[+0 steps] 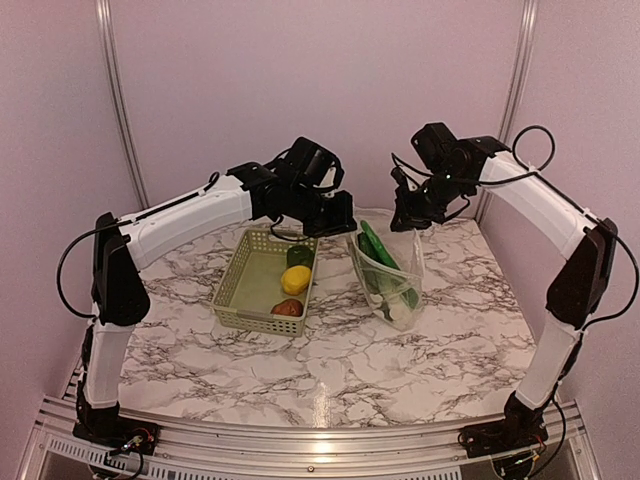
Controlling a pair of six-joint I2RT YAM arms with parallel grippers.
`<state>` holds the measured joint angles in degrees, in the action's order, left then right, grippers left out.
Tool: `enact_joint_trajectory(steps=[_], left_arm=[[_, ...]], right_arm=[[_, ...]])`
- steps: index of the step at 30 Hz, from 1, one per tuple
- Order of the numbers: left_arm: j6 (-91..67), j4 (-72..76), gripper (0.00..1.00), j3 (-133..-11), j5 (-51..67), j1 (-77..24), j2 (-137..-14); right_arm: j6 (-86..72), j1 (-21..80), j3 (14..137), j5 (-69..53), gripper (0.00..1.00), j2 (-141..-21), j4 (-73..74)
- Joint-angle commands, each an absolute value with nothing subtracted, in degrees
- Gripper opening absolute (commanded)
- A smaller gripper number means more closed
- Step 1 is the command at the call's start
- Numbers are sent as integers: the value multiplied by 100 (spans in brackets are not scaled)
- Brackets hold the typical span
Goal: Place the food in the zip-top bag and seal the zipper
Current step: Adjust the zipper food storage bag at the center of the board.
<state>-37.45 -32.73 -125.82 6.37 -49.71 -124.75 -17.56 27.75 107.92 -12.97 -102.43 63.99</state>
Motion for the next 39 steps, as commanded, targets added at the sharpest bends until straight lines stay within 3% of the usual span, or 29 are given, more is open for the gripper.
enact_joint_trajectory(steps=[1,6,10,13,17,20,30,39], left_arm=[[-3902,-2982,0,-12682,486,-4971,-12285],[-4150,-2857,0,-12713,450,-4915,-12319],[-4593,-2270,0,-12659,260,-4983,-12078],[-5032,-1616,0,-12464,344,-4992,-12059],[-5178,-1694,0,-12942,462,-5023,-12377],[-5084,-1561,0,-12638,257,-5045,-12188],[-4304,-1167,3,-11817,614,-4824,-12015],[-4508,-319,6,-11584,1184,-4690,-12018]], right_arm=[[-1645,2953,11442,-340,8,-10323,7007],[-1586,3115,12004,216,0,-10450,7440],[-1573,3346,12570,744,0,-10647,7852],[-1494,3350,12192,1055,0,-10632,7679],[-1544,3343,12492,1060,0,-10744,7786],[-1507,3246,12394,1232,0,-10654,7694],[-1451,2920,11485,473,0,-10425,7031],[-1412,2778,11877,92,0,-10512,6949]])
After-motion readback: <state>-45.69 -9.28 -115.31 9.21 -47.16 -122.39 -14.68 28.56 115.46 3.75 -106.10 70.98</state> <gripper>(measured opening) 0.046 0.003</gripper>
